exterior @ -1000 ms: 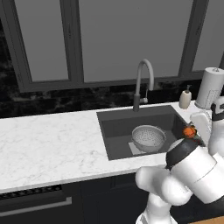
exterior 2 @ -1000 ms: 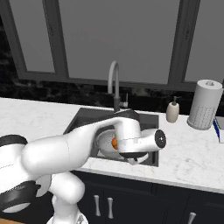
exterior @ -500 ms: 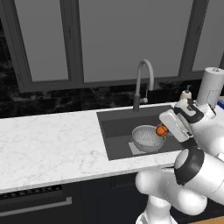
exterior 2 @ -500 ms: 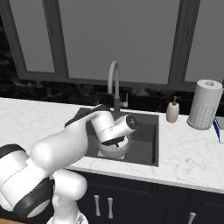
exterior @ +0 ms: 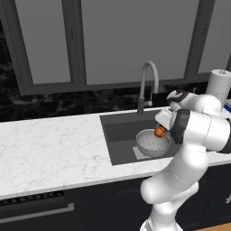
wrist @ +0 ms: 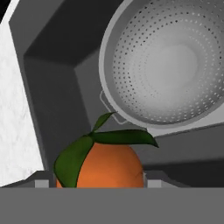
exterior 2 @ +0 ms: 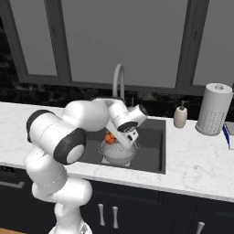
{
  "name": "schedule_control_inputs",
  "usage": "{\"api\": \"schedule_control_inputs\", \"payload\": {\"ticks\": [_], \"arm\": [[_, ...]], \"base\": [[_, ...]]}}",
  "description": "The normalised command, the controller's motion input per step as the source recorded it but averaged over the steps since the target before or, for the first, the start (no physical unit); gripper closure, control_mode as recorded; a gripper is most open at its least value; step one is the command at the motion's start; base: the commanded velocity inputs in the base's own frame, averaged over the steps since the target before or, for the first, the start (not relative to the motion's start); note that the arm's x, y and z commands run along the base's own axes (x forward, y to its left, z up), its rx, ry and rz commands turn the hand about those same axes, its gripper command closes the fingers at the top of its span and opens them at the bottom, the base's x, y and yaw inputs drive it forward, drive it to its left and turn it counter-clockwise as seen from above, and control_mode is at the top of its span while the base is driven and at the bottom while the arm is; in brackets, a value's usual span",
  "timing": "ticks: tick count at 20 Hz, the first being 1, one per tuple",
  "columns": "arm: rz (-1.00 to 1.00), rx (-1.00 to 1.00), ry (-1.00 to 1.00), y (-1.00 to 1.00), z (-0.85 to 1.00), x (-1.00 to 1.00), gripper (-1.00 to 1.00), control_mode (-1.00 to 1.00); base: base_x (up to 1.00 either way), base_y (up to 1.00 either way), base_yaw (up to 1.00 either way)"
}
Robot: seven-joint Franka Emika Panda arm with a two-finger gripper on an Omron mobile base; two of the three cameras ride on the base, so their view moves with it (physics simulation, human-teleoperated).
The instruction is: Put the colander in the sink, put the orange in the colander, and turn on the sink faucet and pour water over the colander.
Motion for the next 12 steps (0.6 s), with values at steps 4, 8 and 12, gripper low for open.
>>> {"api": "schedule_control_inputs", "payload": {"ticks": [4, 8, 12], "arm": [[0.15, 0.0, -0.02, -0.15, -0.71, 0.37, 1.0, -1.0], [0.01, 0.0, -0.15, 0.0, -0.64, 0.15, 1.0, -1.0], [-0.02, -0.01, -0.09, 0.0, -0.08, 0.14, 1.0, -1.0]], "base": [[0.0, 0.0, 0.0], [0.0, 0.0, 0.0], [0.0, 0.0, 0.0]]}}
